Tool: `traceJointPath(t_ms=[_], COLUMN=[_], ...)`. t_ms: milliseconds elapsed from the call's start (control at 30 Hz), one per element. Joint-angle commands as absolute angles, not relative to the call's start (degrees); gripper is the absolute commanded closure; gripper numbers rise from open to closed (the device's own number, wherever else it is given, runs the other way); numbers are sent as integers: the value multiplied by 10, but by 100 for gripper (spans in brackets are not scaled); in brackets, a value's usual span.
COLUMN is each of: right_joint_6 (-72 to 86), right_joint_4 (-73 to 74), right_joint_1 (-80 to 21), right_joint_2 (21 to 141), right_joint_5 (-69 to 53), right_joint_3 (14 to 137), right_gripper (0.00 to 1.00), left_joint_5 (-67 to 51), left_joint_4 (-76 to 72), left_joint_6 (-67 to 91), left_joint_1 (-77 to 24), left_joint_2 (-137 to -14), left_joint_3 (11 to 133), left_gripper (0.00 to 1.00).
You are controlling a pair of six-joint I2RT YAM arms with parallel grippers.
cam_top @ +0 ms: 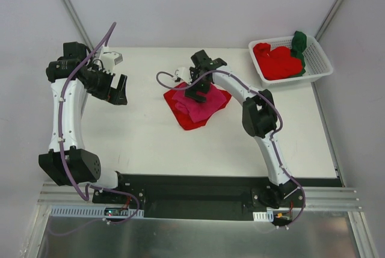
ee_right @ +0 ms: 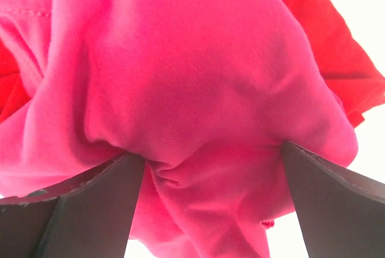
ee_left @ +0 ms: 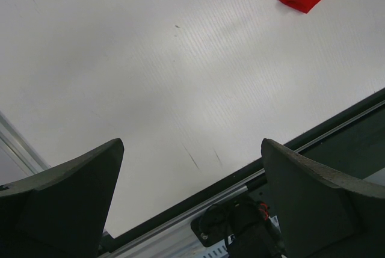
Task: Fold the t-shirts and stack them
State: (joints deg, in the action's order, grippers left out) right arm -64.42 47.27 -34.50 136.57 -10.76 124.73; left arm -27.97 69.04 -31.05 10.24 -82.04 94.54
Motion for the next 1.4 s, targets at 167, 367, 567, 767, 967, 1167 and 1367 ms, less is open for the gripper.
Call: traceJointPath(t_ms=[167,367,567,767,967,1167,1367], right_joint_6=[-575,-575,-683,-1016,-1214,-1272,-1277], right_joint_4=[374,393,481,606,648,583,466], right_joint_1=[-334,-336,-297,-289,-280,-280,-287], right_joint_2=[1261,1224,1269,1262,1272,1288,1292], right_joint_5=[-60,-183,-314,-304,-316,-324,-311], right_joint_3=[1213,1194,1247,1231,1221,1226,1185], right_gripper=[3,3,3,4,3,3,3], left_joint_5=[-282,-286,-288,-284,-277,-276,-274], left_joint_4=[701,701,701,701,701,703,706], left_joint_6=[-325,-325,-325,-328,-330,-331,-334], left_joint_1=[107,106,107,106,107,112,115], left_joint_2=[-807,-806,-804,-793,-788,-789,-790], left_joint_3=[950,945,946,927,919,919,919], left_gripper=[1,1,1,1,1,1,1])
